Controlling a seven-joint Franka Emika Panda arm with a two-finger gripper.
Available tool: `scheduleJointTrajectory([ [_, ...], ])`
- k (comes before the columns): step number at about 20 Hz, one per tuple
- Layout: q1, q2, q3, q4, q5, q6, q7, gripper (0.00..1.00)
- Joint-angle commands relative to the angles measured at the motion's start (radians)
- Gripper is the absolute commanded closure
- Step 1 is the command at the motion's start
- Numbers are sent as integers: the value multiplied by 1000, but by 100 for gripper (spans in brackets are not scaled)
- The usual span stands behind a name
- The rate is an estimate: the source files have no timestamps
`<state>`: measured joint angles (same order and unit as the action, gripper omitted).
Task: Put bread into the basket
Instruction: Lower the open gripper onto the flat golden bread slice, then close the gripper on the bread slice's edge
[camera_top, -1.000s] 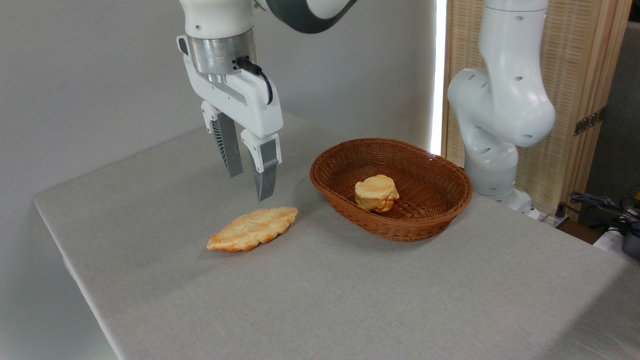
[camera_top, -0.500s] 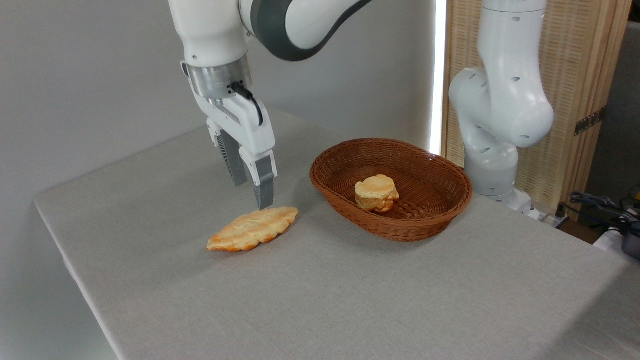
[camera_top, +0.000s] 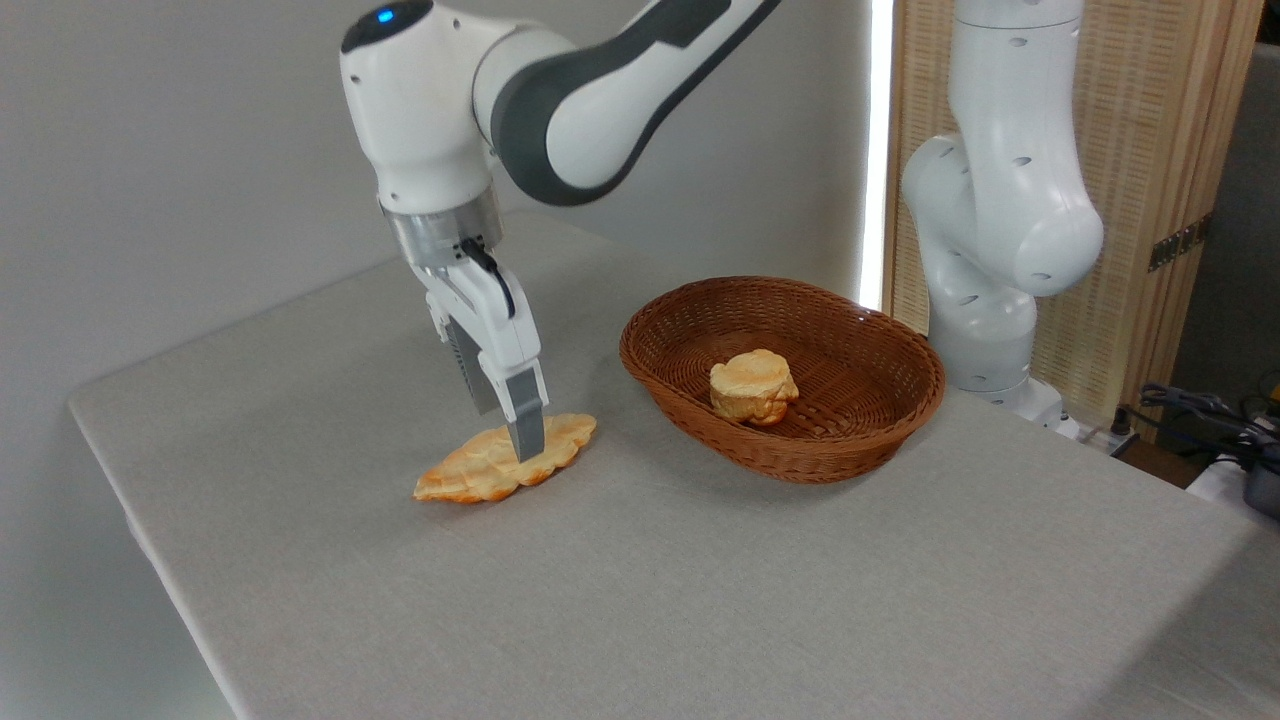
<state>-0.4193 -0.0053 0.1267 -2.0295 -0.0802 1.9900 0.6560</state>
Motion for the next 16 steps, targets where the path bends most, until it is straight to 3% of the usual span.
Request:
scheduleJointTrajectory([
  [1,-15,16,10,-25,7,56,-4,0],
  [12,-27,42,8,-25,7,84,-6,2],
  [16,-27,50,8,-23,5,99,-4,42],
])
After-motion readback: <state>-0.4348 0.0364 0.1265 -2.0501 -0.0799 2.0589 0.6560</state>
